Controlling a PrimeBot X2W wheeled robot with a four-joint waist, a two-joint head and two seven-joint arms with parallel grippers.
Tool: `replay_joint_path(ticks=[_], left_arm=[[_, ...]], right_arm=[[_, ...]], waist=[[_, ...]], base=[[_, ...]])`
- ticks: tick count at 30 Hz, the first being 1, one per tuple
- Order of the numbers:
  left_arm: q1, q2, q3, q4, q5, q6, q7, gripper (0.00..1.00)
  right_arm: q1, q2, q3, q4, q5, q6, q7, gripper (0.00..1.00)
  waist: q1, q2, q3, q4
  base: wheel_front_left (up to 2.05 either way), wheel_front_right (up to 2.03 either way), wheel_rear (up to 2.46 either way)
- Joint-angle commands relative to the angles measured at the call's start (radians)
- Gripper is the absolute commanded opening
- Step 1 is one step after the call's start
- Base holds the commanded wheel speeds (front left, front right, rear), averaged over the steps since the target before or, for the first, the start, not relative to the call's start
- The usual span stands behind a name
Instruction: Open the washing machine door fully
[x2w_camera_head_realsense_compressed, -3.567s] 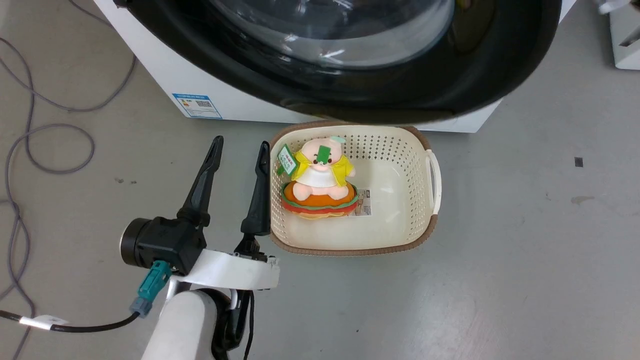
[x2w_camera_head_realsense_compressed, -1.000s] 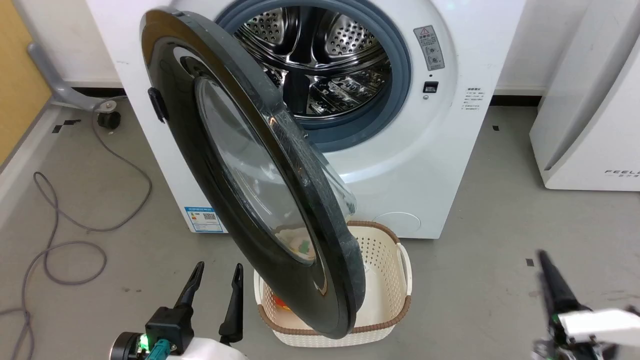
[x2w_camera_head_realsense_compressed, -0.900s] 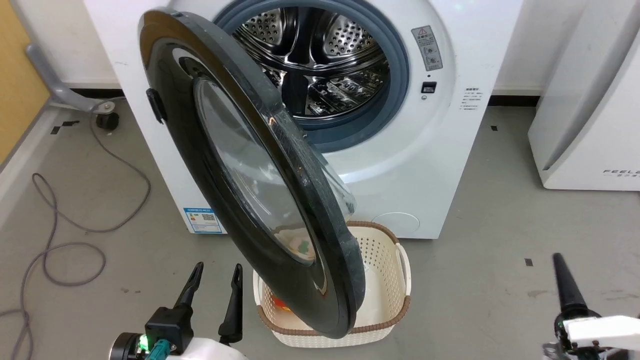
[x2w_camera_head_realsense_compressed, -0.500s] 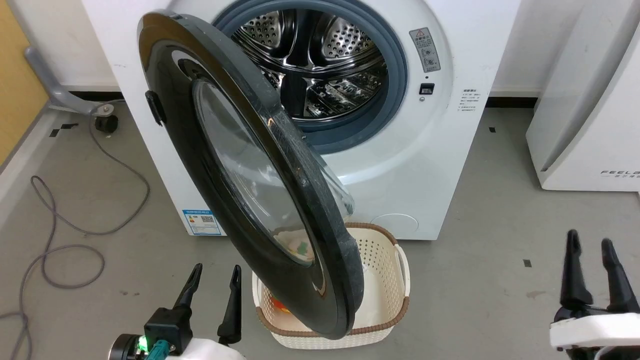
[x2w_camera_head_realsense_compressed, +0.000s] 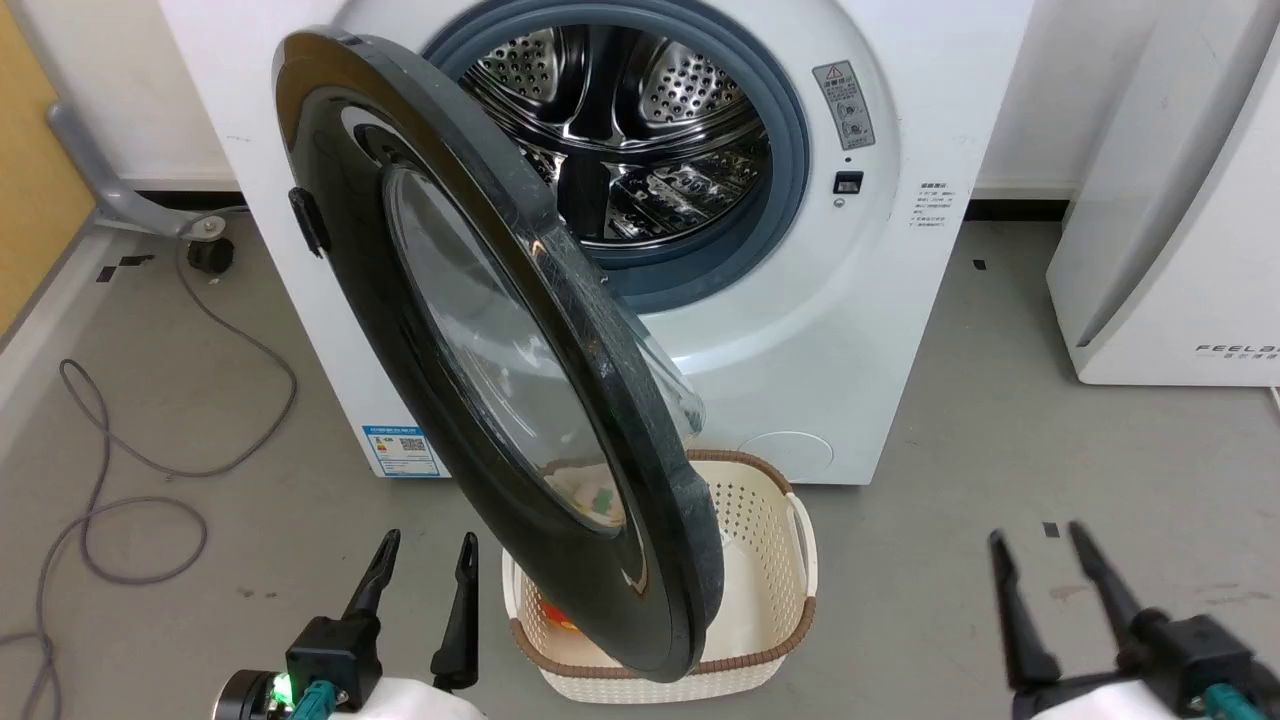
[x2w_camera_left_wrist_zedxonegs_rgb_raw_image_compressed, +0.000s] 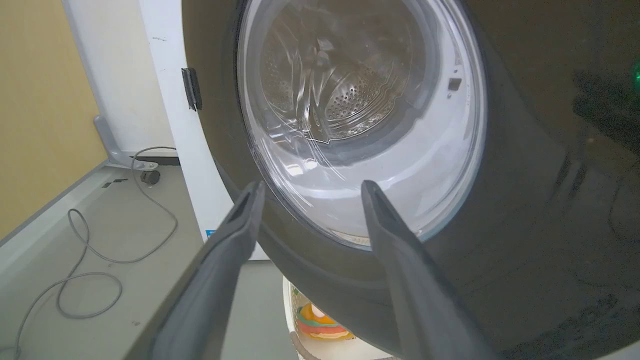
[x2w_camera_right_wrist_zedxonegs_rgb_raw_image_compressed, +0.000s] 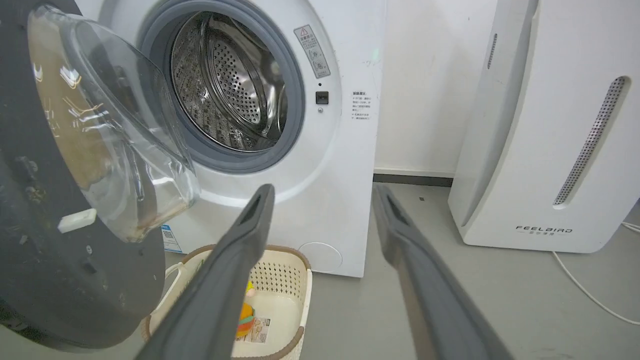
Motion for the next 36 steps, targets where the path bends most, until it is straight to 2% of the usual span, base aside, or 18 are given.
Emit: replay_joint_path(ticks=[1, 7, 8, 9, 10, 18, 25, 26, 32, 33, 36], left_arm=[[0.003, 0.002, 0.003, 0.002, 0.006, -0.003, -0.004, 1.0], [0.004, 0.002, 0.008, 0.009, 0.007, -0.005, -0.004, 1.0], [0.004, 0.002, 0.009, 0.016, 0.003, -0.007, -0.004, 0.7], [0.004, 0.002, 0.009, 0.016, 0.003, -0.007, -0.004, 0.7], [0.002, 0.002, 0.009, 0.017, 0.002, -0.007, -0.004, 0.01], [-0.005, 0.002, 0.02, -0.002, -0.005, 0.003, -0.004, 0.0], [-0.031, 0.002, 0.03, -0.091, -0.005, 0.029, -0.004, 0.0], [-0.052, 0.002, 0.034, -0.173, 0.006, 0.036, -0.004, 0.0], [-0.112, 0.002, 0.024, -0.355, 0.008, 0.04, -0.004, 0.0], [-0.161, 0.002, 0.014, -0.459, 0.018, 0.042, -0.004, 0.0], [-0.21, 0.002, -0.015, -0.541, 0.025, 0.039, -0.004, 0.0]], right_arm=[[0.019, 0.004, 0.012, 0.014, -0.001, 0.001, 0.001, 1.0], [0.024, 0.004, 0.043, 0.056, 0.011, 0.001, -0.005, 1.0], [0.021, 0.004, 0.048, 0.066, 0.014, 0.001, -0.008, 1.0], [0.021, 0.004, 0.048, 0.066, 0.014, 0.001, -0.008, 1.0], [0.019, 0.004, 0.052, 0.069, 0.015, 0.001, -0.01, 1.0], [0.006, 0.004, 0.064, 0.082, 0.032, 0.001, -0.023, 1.0], [0.001, 0.004, 0.065, 0.083, 0.045, 0.001, -0.031, 1.0], [0.0, 0.004, 0.065, 0.082, 0.048, 0.001, -0.035, 1.0], [-0.005, 0.004, 0.062, 0.088, 0.047, 0.001, -0.04, 1.0], [-0.008, 0.004, 0.059, 0.091, 0.044, 0.001, -0.042, 1.0], [-0.007, 0.004, 0.054, 0.095, 0.048, 0.001, -0.043, 1.0]], waist=[[0.0, -0.0001, -0.001, -0.002], [0.0, -0.0001, -0.003, -0.009], [0.0, -0.0001, -0.004, -0.01], [0.0, -0.0001, -0.004, -0.01], [0.0, -0.0001, -0.003, -0.011], [0.0, -0.0001, 0.001, -0.013], [0.0, -0.0001, 0.004, -0.01], [0.0, -0.0001, 0.005, -0.011], [0.0, -0.0001, 0.008, -0.012], [0.0, -0.0001, 0.01, -0.013], [0.0, -0.0001, 0.01, -0.013]], base=[[0.0, 0.0, 0.0], [0.0, 0.0, 0.0], [0.0, 0.0, 0.0], [0.0, 0.0, 0.0], [0.0, 0.0, 0.0], [0.0, 0.0, 0.0], [0.0, 0.0, 0.0], [0.0, 0.0, 0.0], [0.0, 0.0, 0.0], [0.0, 0.0, 0.0], [0.0, 0.0, 0.0]])
